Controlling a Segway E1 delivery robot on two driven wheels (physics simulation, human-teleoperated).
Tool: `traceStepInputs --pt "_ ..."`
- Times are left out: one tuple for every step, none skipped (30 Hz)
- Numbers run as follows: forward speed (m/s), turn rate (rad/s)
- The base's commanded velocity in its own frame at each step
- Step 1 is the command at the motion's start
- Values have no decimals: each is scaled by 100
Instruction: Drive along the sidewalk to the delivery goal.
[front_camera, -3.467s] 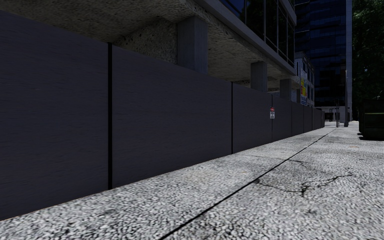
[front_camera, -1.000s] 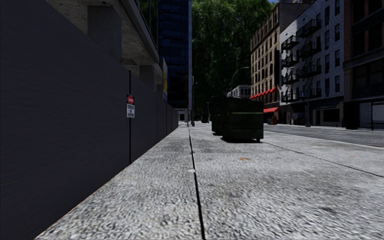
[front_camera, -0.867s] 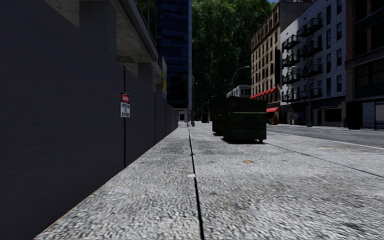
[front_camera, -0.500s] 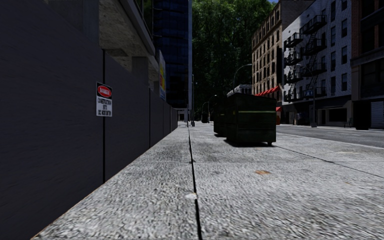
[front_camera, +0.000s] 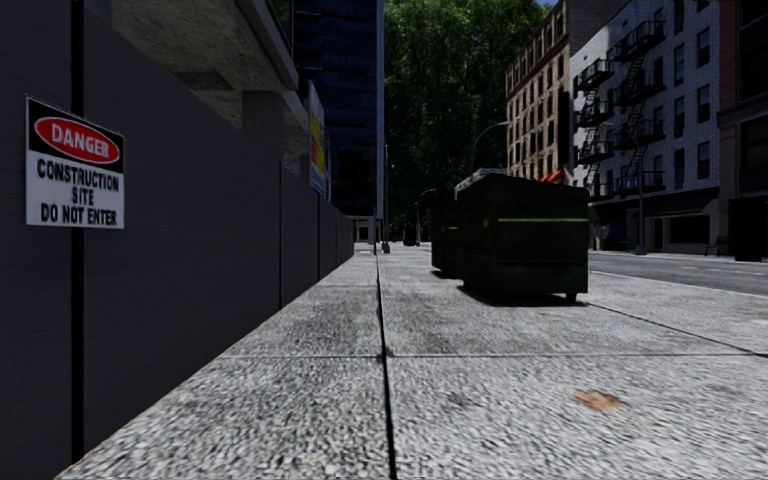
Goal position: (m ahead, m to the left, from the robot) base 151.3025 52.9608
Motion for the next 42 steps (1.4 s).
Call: traceStepInputs --pt "200 0" --pt "200 0" --pt "200 0" --pt "200 0" --pt "200 0" --pt "200 0" --pt "200 0" --pt "200 0" --pt "200 0" --pt "200 0" --pt "200 0" --pt "200 0" --pt "200 0" --pt "200 0" --pt "200 0" --pt "200 0" --pt "200 0" --pt "200 0" --pt "200 0" --pt "200 0" --pt "200 0" --pt "200 0" --pt "200 0" --pt "200 0" --pt "200 0" --pt "200 0" --pt "200 0" --pt "200 0" --pt "200 0" --pt "200 0" --pt "200 0" --pt "200 0" --pt "200 0" --pt "200 0" --pt "200 0" --pt "200 0" --pt "200 0" --pt "200 0" --pt "200 0" --pt "200 0" --pt "200 0" --pt "200 0"
